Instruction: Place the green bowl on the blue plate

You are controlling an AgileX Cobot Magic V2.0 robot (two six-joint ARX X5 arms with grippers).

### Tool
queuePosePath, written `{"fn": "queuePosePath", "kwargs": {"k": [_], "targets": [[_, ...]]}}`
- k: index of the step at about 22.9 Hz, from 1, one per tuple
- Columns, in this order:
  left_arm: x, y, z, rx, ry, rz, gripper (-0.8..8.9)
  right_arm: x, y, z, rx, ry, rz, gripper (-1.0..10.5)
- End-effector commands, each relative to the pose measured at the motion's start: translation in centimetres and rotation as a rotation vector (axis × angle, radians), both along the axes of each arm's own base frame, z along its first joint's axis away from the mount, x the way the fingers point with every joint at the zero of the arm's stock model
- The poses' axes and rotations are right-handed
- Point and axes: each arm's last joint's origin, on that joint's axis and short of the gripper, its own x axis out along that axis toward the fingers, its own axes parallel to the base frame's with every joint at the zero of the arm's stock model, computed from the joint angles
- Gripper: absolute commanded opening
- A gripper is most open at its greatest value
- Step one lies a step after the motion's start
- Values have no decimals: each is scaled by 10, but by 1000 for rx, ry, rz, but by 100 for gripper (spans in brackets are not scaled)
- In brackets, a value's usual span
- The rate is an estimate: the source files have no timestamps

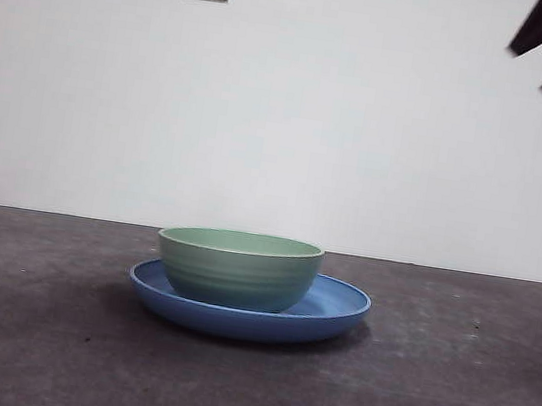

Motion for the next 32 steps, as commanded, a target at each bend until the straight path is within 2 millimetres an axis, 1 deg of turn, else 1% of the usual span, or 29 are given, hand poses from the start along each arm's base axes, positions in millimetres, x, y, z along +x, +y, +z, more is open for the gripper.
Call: {"fn": "queuePosePath", "kwargs": {"k": [1, 4, 7, 20, 21, 22, 23, 24, 25, 32], "targets": [[1, -2, 1, -4, -13, -16, 257, -14, -2, 4, 7, 20, 98, 214], [1, -2, 1, -4, -13, -16, 257, -26, -5, 4, 29, 45, 176, 214], [1, -2, 1, -4, -13, -16, 257, -30, -7, 5, 33, 33, 180, 214], [1, -2, 1, -2, -9, -16, 244, -30, -7, 6, 34, 29, 180, 213], [1, -2, 1, -2, -9, -16, 230, -30, -7, 6, 35, 29, 180, 212], [1, -2, 1, -2, -9, -16, 182, -30, -7, 6, 35, 29, 180, 200], [1, -2, 1, -2, -9, -16, 112, -31, -7, 6, 35, 29, 180, 147], [1, -2, 1, -1, -9, -16, 12, -31, -7, 6, 34, 28, 181, 43], [1, -2, 1, -2, -9, -16, 15, -31, -7, 6, 30, 21, 187, 2], [1, -2, 1, -2, -10, -16, 19, -30, -6, 7, 31, 3, 191, 11]]}}
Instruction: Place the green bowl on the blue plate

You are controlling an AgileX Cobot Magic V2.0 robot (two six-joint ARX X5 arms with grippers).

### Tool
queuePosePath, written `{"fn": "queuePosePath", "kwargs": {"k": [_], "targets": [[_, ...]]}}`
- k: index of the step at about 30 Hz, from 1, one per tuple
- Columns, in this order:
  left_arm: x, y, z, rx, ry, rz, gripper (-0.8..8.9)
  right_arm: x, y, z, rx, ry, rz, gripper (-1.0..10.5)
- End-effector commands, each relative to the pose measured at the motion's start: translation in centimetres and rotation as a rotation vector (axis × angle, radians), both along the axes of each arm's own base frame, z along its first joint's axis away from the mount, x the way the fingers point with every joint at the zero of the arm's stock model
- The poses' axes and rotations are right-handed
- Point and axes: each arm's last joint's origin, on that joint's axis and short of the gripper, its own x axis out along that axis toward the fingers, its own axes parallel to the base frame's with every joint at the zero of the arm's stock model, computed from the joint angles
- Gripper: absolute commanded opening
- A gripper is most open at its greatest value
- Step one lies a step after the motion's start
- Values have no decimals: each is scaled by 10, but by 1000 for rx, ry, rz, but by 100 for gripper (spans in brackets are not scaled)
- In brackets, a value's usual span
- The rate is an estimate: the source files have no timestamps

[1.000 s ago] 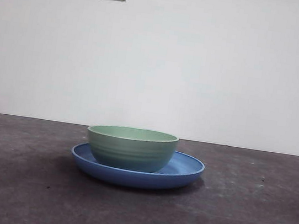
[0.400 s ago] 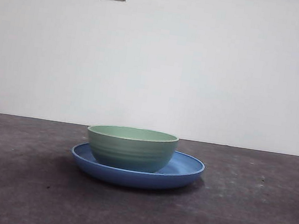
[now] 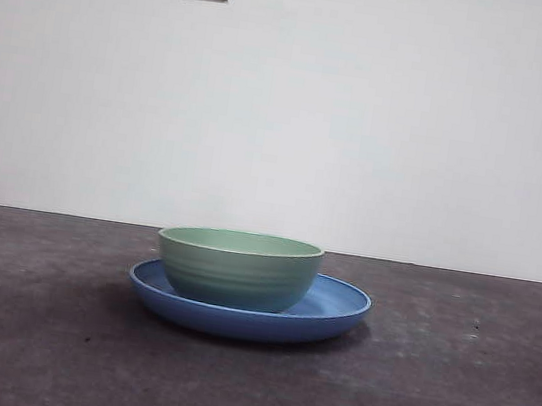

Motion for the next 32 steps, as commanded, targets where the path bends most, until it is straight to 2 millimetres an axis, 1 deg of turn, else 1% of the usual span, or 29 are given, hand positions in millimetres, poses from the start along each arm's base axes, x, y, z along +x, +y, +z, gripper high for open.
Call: {"fn": "queuePosePath", "kwargs": {"k": [1, 17, 19, 23, 28, 30, 32], "targets": [[1, -2, 1, -4, -12, -16, 19, 1, 1, 6, 7, -35, 16, 11], [1, -2, 1, -5, -14, -16, 19, 3, 2, 7, 14, -53, 16, 11], [-1, 0, 3, -10, -29, -16, 18, 3, 2, 7, 13, -53, 16, 11], [-5, 17, 19, 8, -225, 99, 19, 3, 2, 7, 13, -53, 16, 11], [-15, 53, 49, -123, -562, 324, 19, 3, 2, 7, 14, -54, 16, 11], [-22, 69, 54, -157, -701, 427, 19, 3, 2, 7, 14, -54, 16, 11], [-32, 83, 52, -166, -835, 550, 19, 3, 2, 7, 14, -54, 16, 11]]}}
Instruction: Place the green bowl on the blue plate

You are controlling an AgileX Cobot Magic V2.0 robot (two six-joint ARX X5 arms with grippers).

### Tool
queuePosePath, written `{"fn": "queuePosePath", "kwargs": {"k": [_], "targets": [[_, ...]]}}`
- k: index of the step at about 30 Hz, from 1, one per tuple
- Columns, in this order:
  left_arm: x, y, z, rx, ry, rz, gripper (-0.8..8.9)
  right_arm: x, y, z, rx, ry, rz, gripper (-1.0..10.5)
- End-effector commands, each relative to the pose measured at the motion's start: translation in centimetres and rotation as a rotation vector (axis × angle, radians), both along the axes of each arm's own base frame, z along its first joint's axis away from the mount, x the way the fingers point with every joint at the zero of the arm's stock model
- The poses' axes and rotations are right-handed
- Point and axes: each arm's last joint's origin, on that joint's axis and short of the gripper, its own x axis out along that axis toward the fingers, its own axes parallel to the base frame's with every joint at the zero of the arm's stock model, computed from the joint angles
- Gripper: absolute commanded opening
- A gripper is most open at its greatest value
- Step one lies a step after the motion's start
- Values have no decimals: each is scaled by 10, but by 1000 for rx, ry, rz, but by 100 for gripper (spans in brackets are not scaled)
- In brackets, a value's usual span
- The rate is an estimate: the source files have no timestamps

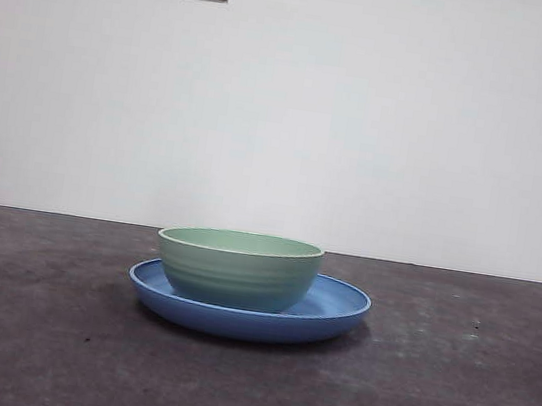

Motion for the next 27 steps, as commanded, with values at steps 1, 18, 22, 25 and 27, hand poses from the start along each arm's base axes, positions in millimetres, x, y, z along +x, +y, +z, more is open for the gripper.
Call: {"fn": "queuePosePath", "kwargs": {"k": [1, 18, 22, 25, 27], "targets": [[-11, 17, -3, -17, -173, 163, 19, 1, 1, 5, 6, -28, 14, 11], [-37, 45, -149, 3, -174, 594, 19, 1, 1, 5, 6, -28, 14, 11], [-36, 45, -175, -7, -135, 596, 19, 1, 1, 5, 6, -28, 14, 11], [-36, 45, -189, -8, -116, 596, 19, 1, 1, 5, 6, -28, 14, 11], [-36, 45, -195, -4, -101, 596, 19, 1, 1, 5, 6, -28, 14, 11]]}}
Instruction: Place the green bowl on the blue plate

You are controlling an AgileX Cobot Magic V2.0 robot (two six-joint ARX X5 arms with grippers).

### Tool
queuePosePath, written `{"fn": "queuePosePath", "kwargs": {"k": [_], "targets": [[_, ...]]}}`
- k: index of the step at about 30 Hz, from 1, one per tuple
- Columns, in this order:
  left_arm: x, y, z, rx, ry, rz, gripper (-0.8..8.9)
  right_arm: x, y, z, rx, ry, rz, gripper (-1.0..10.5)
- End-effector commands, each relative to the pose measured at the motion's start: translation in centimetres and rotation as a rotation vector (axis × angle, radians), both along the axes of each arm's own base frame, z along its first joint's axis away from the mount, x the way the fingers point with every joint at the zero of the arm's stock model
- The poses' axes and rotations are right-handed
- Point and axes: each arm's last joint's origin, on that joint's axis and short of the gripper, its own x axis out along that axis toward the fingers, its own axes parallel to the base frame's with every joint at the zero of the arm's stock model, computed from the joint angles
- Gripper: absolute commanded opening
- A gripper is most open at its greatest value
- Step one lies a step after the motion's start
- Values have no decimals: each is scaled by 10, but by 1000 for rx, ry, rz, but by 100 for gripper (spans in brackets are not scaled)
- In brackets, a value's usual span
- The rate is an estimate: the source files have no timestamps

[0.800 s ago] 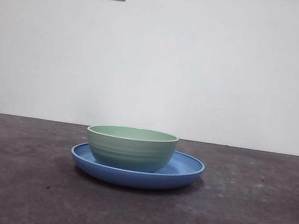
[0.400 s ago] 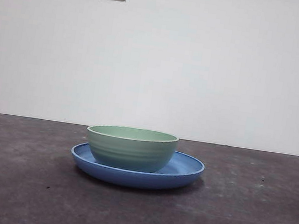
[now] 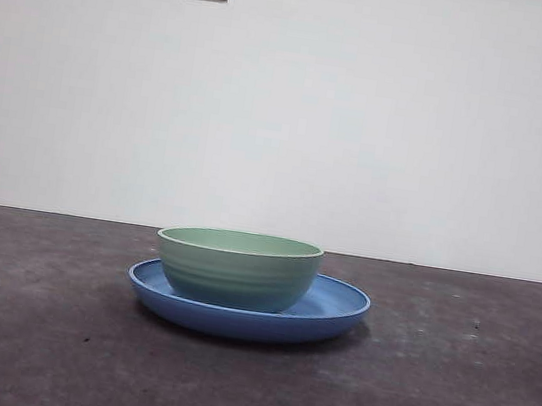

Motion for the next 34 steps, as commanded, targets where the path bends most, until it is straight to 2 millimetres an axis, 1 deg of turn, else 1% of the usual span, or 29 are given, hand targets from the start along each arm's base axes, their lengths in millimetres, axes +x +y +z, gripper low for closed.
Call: {"fn": "queuePosePath", "kwargs": {"k": [1, 10, 14, 34], "targets": [[0, 0, -7, -10, 5, 6, 19, 1, 1, 5, 5, -27, 14, 11], [4, 0, -30, -35, 84, 7, 19, 1, 1, 5, 6, -28, 14, 11], [3, 0, -36, -41, 146, 8, 19, 1, 1, 5, 6, -28, 14, 11], [3, 0, -36, -40, 145, 7, 19, 1, 1, 5, 6, -28, 14, 11]]}}
